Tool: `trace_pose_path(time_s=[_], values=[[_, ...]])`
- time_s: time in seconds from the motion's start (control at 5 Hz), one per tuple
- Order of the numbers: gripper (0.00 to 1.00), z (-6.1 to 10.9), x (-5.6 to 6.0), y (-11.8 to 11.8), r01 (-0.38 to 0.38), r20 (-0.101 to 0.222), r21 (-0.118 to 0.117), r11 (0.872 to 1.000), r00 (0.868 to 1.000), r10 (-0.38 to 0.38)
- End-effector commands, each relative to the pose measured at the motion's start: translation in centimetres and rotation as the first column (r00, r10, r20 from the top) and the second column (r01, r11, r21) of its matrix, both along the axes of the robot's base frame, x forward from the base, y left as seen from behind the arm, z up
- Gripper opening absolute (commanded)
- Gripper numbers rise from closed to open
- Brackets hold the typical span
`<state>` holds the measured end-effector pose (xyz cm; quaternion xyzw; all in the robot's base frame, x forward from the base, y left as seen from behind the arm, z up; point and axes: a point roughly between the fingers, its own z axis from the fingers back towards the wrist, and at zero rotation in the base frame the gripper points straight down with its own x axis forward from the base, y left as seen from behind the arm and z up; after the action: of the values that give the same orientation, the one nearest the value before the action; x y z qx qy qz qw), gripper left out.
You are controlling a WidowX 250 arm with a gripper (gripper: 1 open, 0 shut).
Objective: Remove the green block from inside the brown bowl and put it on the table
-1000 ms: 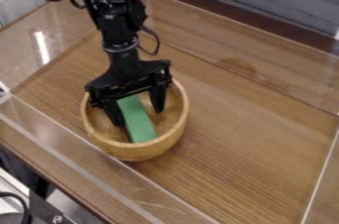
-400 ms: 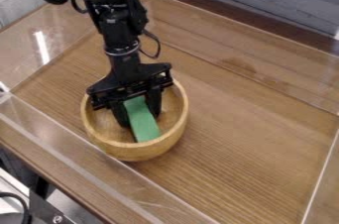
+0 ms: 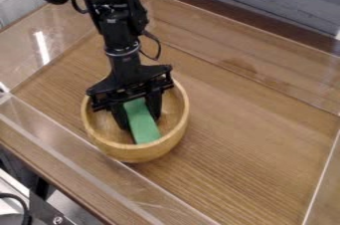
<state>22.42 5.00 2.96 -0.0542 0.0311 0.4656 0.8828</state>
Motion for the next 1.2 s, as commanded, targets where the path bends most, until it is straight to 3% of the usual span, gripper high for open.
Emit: trace_pose_path(time_s=[0.0,1.0], values=[[0.0,1.1,1.0,0.0,0.012,0.04,0.006,1.0,0.999,-0.012],[0.0,3.3,1.5,-0.8,0.02,0.042,-0.014,1.0,0.999,-0.019]])
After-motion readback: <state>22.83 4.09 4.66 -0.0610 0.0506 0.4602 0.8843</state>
